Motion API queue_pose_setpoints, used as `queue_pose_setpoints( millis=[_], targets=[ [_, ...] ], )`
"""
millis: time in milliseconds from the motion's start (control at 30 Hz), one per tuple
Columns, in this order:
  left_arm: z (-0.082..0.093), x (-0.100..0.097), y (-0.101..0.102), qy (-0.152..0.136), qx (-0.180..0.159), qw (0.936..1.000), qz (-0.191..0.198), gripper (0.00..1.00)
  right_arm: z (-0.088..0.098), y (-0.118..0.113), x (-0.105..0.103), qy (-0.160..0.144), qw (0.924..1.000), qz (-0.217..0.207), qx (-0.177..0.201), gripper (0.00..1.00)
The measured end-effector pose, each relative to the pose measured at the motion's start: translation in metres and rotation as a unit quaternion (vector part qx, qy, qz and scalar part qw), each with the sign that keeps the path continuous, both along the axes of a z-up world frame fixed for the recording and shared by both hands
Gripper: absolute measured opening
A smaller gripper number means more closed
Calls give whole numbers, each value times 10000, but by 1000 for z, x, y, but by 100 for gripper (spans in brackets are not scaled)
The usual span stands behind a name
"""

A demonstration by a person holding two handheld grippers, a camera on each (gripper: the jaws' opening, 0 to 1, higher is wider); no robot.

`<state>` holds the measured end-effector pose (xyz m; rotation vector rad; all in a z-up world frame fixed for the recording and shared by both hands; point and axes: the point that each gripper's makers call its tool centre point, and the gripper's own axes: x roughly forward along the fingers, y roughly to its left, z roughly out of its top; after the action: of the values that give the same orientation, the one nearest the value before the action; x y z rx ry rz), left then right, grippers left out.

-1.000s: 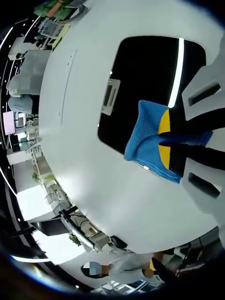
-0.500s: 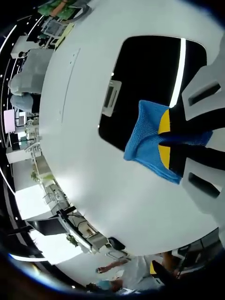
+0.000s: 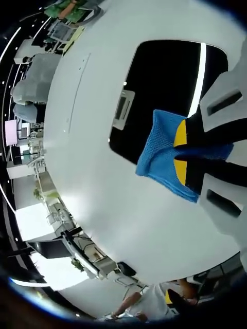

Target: Wipe the mirror surface with the cleaning cloth until all visible marks leave the cleaned area.

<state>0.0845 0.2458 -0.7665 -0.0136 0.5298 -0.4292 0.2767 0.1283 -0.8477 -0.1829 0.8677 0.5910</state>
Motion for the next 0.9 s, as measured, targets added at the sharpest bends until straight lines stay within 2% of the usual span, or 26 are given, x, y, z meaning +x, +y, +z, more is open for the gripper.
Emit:
queue_pose_setpoints(
  millis=[100,167,233,333,900],
  targets=[
    [0,-1,2,-14,26,10000,-14,99,3,4,-2,-487,9968,585,-228,5],
    [1,-1,4,-8,31,10000,-7,99,5,4,-5,-645,9957,631,-229,6],
    [2,-2,7,-20,20,10000,17,99,4,7,-2,-618,9959,648,-105,9],
    [2,-3,9,-12,19,10000,42,99,4,8,-7,-756,9941,765,-103,13],
    [2,-8,6,-3,-20,10000,-17,99,6,13,-8,-774,9903,1148,-88,18]
  ],
)
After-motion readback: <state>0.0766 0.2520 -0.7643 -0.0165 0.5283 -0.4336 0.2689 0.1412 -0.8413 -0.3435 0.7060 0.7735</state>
